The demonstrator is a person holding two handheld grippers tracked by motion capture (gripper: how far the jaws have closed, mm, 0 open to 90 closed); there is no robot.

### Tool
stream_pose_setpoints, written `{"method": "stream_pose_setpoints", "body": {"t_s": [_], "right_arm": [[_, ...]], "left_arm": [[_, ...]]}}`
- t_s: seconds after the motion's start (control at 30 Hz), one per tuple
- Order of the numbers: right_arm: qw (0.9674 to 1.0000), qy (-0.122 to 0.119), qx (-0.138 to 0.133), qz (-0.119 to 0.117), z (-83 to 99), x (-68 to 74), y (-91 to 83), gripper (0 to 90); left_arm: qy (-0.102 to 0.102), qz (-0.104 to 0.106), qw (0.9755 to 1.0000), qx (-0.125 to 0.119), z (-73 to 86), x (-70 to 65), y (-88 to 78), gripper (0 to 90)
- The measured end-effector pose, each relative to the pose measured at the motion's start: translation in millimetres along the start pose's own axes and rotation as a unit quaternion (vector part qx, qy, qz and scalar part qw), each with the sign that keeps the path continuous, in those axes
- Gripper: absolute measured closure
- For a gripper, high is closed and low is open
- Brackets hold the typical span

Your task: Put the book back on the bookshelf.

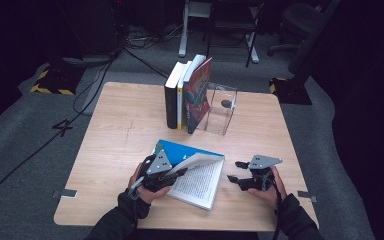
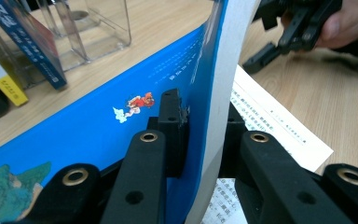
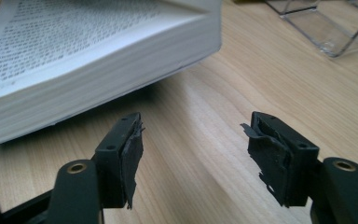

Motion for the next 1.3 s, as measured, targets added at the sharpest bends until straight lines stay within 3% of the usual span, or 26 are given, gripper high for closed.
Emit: {"method": "stream_pose_setpoints", "body": {"t_s": [0.1, 0.2, 0.33, 0.47, 0.6, 0.7, 0.9, 1.07, 1.23, 1.3], "right_arm": [[0.9999, -0.004, 0.011, -0.001, 0.5, 3.8, 6.9, 36.1], [0.9995, -0.026, 0.017, 0.01, 2.7, 8.4, 13.6, 39.6], [0.9987, -0.042, 0.029, 0.006, 6.2, 18.2, 22.7, 38.4], [0.9987, -0.041, 0.03, -0.007, 6.6, 25.1, 29.4, 38.0], [0.998, -0.057, 0.006, -0.027, 2.5, 40.0, 33.4, 39.6], [0.9976, -0.045, -0.023, -0.046, -1.0, 43.6, 30.3, 43.2], [0.9966, -0.027, -0.062, -0.048, -11.8, 48.0, 20.4, 45.5], [0.9947, -0.026, -0.083, -0.055, -23.3, 50.7, 12.6, 45.5], [0.9908, -0.028, -0.116, -0.064, -44.3, 62.2, 7.7, 45.6], [0.9894, -0.026, -0.124, -0.072, -53.1, 65.7, 7.9, 45.4]], "left_arm": [[0.001, -0.007, 0.9999, -0.009, 0.1, 1.3, -4.0, 78.0], [-0.004, -0.009, 0.9998, -0.02, 0.5, 3.3, -7.8, 78.2], [-0.009, -0.01, 0.9996, -0.026, 1.0, 5.7, -11.5, 78.4], [-0.012, -0.009, 0.9995, -0.026, 1.3, 5.9, -11.2, 78.4], [-0.017, -0.005, 0.9995, -0.028, 1.7, 5.4, -10.8, 78.3], [-0.021, -0.007, 0.9993, -0.031, 0.5, 7.9, -13.3, 78.2], [-0.032, 0.001, 0.9993, -0.02, -3.7, 6.2, -9.0, 77.6], [-0.042, 0.006, 0.999, -0.012, -4.9, 5.7, -19.1, 77.5], [-0.022, -0.001, 0.9997, 0.0, -1.1, -1.2, -30.1, 77.5], [-0.024, -0.009, 0.9997, -0.002, 0.4, -2.6, -33.9, 77.5]]}}
Point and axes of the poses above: each handheld gripper's, and its own axes: y roughly forward along the jaws, z roughly out of its underside, x roughly to its left, the point moved 4 cm from there along y, roughly forward along the jaws, and after that the axes turned 15 degrees about y, right-handed, at the moved point
